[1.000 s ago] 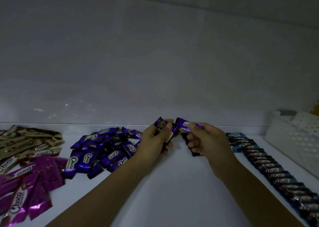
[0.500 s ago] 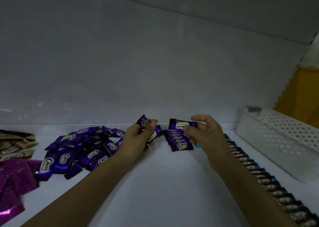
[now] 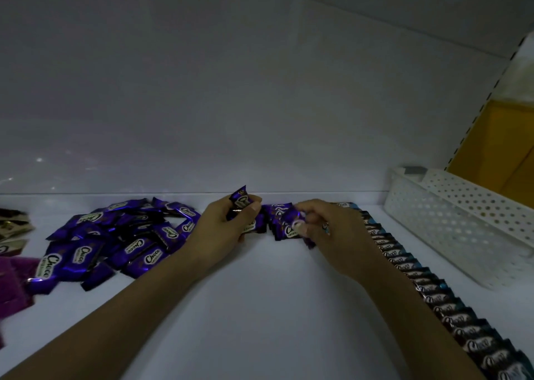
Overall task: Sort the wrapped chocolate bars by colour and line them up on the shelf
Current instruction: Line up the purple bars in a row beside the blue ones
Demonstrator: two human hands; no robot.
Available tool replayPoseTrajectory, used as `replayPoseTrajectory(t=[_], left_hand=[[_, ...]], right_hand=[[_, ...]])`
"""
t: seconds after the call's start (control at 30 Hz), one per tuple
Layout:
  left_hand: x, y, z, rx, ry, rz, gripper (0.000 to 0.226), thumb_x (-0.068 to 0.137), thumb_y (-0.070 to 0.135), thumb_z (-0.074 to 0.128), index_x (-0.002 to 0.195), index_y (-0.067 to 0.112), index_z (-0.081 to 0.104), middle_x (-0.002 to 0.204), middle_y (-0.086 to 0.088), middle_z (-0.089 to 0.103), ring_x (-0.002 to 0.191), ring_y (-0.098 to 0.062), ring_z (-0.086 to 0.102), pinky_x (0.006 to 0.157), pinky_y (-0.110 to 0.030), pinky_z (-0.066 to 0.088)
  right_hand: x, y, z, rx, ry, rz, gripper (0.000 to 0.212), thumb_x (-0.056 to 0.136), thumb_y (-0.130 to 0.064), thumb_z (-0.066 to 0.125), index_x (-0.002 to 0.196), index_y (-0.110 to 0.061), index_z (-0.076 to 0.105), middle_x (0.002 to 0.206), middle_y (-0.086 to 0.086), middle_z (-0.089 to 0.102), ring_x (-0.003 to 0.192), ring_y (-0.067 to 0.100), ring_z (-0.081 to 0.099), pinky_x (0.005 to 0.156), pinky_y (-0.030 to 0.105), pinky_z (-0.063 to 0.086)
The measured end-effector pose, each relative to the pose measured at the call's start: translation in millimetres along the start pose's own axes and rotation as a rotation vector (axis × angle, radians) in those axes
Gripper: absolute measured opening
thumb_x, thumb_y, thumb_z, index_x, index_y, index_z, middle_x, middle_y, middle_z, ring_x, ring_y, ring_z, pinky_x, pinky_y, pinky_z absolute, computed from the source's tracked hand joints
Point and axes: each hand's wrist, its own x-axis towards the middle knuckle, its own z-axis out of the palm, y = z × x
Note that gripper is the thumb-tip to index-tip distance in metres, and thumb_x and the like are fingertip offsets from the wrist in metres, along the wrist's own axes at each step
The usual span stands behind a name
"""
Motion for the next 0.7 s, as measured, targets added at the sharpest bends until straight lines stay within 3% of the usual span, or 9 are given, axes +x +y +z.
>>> replayPoseTrajectory(t=[0.07,0.1,0.2,0.27,0.43,0.7], left_hand=[[0,-1,0,0.011,0.001,0.0,0.014,0.094,0.03,0.055,0.1,0.026,0.067,0.055,0.017,0.06,0.044,0.001,0.048,0.045,-0.01,0.038],[1,-1,0,0.012,0.001,0.003,0.013,0.094,0.03,0.055,0.1,0.026,0.067,0.054,0.017,0.059,0.044,0.001,0.047,0.044,-0.01,0.037],[1,0,0,0.011,-0.004,0.003,0.013,0.094,0.03,0.055,0.099,0.027,0.067,0.056,0.017,0.061,0.045,0.002,0.048,0.045,-0.01,0.038],[1,0,0,0.001,-0.008,0.002,0.012,0.095,0.028,0.055,0.099,0.027,0.067,0.057,0.018,0.061,0.046,0.003,0.049,0.045,-0.01,0.038],[-1,3,2,0.0,-0.007,0.0,0.011,0.095,0.026,0.056,0.097,0.027,0.067,0.057,0.019,0.061,0.047,0.003,0.05,0.046,-0.01,0.039],[-3,6,3,-0.016,-0.023,0.012,0.011,0.095,0.022,0.056,0.094,0.025,0.067,0.059,0.018,0.063,0.05,0.004,0.051,0.046,-0.01,0.039]], right_hand=[[-3,1,1,0.033,-0.055,0.013,0.012,0.084,-0.027,0.068,0.095,-0.03,0.064,0.078,-0.015,0.064,0.072,-0.001,0.058,0.065,0.003,0.035],[-3,3,1,0.029,-0.063,0.005,0.012,0.082,-0.026,0.071,0.093,-0.026,0.068,0.08,-0.015,0.066,0.072,-0.002,0.057,0.069,0.003,0.036],[-2,8,5,-0.107,-0.067,-0.027,0.014,0.084,-0.029,0.068,0.097,-0.028,0.072,0.096,-0.013,0.067,0.087,-0.001,0.049,0.094,0.025,0.035],[0,9,6,-0.169,-0.068,-0.014,0.016,0.086,-0.033,0.064,0.101,-0.034,0.071,0.101,-0.013,0.061,0.097,0.003,0.044,0.099,0.033,0.033],[5,7,13,-0.216,-0.029,-0.002,0.018,0.087,-0.036,0.063,0.104,-0.035,0.07,0.114,-0.007,0.055,0.11,0.013,0.042,0.096,0.032,0.027],[7,8,20,-0.219,0.044,-0.033,0.021,0.088,-0.03,0.062,0.109,-0.028,0.065,0.112,-0.004,0.056,0.107,0.015,0.046,0.096,0.033,0.034]])
